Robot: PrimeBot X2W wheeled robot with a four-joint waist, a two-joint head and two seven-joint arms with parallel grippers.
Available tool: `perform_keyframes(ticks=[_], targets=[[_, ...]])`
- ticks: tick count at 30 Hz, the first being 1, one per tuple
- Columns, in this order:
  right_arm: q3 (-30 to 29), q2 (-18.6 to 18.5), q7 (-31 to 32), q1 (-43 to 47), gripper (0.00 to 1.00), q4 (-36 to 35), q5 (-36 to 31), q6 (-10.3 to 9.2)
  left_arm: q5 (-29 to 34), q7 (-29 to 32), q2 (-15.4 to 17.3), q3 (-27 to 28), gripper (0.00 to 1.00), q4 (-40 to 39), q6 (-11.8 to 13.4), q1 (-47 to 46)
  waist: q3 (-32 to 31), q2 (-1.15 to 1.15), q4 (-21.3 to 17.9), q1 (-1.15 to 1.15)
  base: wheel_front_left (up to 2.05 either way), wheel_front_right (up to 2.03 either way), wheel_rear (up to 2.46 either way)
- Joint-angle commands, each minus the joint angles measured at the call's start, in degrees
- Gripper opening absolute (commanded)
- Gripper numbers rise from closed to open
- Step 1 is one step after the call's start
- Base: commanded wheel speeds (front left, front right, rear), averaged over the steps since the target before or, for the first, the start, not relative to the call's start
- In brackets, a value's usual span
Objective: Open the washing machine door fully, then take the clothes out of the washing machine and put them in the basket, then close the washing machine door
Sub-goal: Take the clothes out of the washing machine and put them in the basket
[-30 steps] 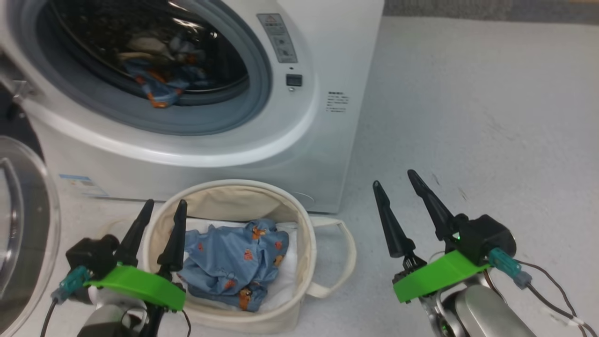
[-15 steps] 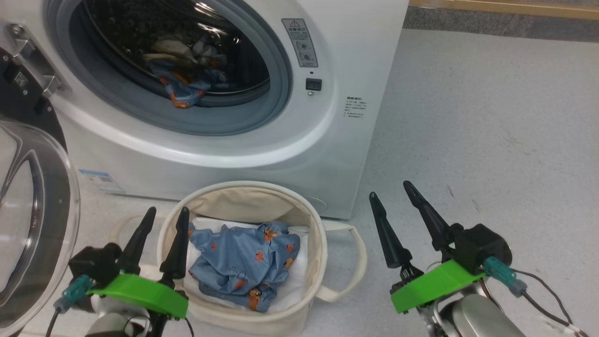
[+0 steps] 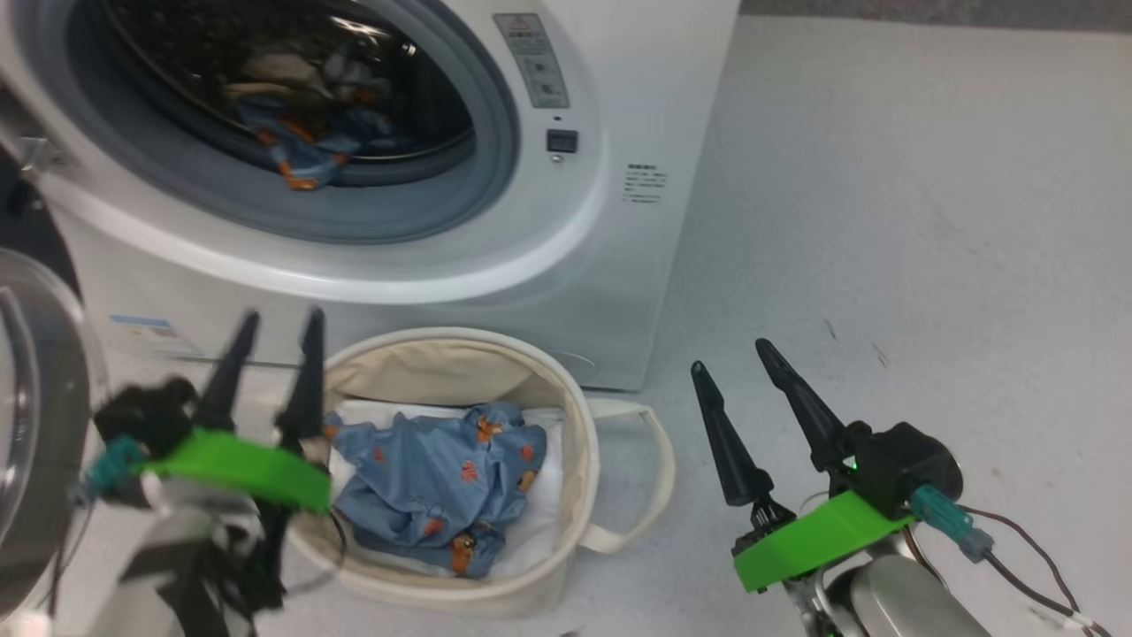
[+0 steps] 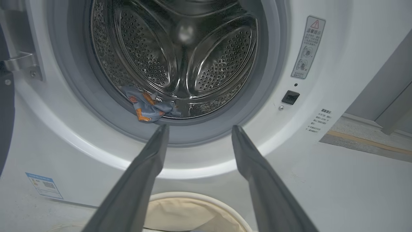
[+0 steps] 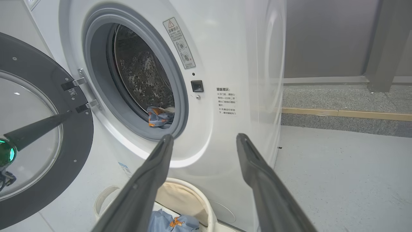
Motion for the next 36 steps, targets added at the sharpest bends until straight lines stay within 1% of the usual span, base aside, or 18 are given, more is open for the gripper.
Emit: perform_keyframes(ticks=[1, 9, 18, 25, 30, 32, 36], targets=[[1.3, 0.2, -0.3, -1.6, 1.0, -2.2, 0.2, 0.42, -0.2, -0.6, 1.8, 3.1, 1.0, -0.2, 0.0, -3.9, 1.0, 0.0, -1.1, 0.0, 0.0, 0.0, 0.0], [2.9, 0.3, -0.3, -2.3, 1.0, -4.5, -1.5, 0.42, 2.3, -0.7, 3.2, 3.7, 1.0, 8.5, -0.4, -14.7, 5.7, 0.0, -4.5, 0.0, 0.0, 0.0, 0.0], [2.1, 0.3, -0.3, -3.2, 1.0, -9.3, -5.5, 0.42, 5.4, -0.7, 4.9, 3.8, 1.0, 20.4, -1.2, -29.6, 14.3, 0.0, -7.3, 0.0, 0.0, 0.0, 0.0], [1.9, 1.2, -0.3, -3.4, 1.0, -12.3, -7.6, 0.42, 7.0, -0.7, 7.8, 6.0, 1.0, 27.0, -1.4, -38.5, 19.7, 0.0, -9.9, 0.0, 0.0, 0.0, 0.0], [1.4, 0.9, -0.3, -2.5, 1.0, -14.2, -9.4, 0.42, 7.3, -0.7, 8.4, 6.1, 1.0, 32.9, -1.5, -45.1, 23.1, 0.0, -10.5, 0.0, 0.0, 0.0, 0.0], [1.2, 0.8, -0.3, -2.3, 1.0, -14.8, -9.9, 0.42, 7.5, -0.7, 8.5, 6.1, 1.0, 33.8, -1.4, -46.6, 24.0, 0.0, -10.6, 0.0, 0.0, 0.0, 0.0], [0.0, 0.6, -0.3, -0.9, 1.0, -17.2, -11.6, 0.42, 8.5, -0.7, 9.0, 5.7, 1.0, 37.9, -0.7, -52.1, 27.4, 0.0, -11.0, 0.0, 0.0, 0.0, 0.0]])
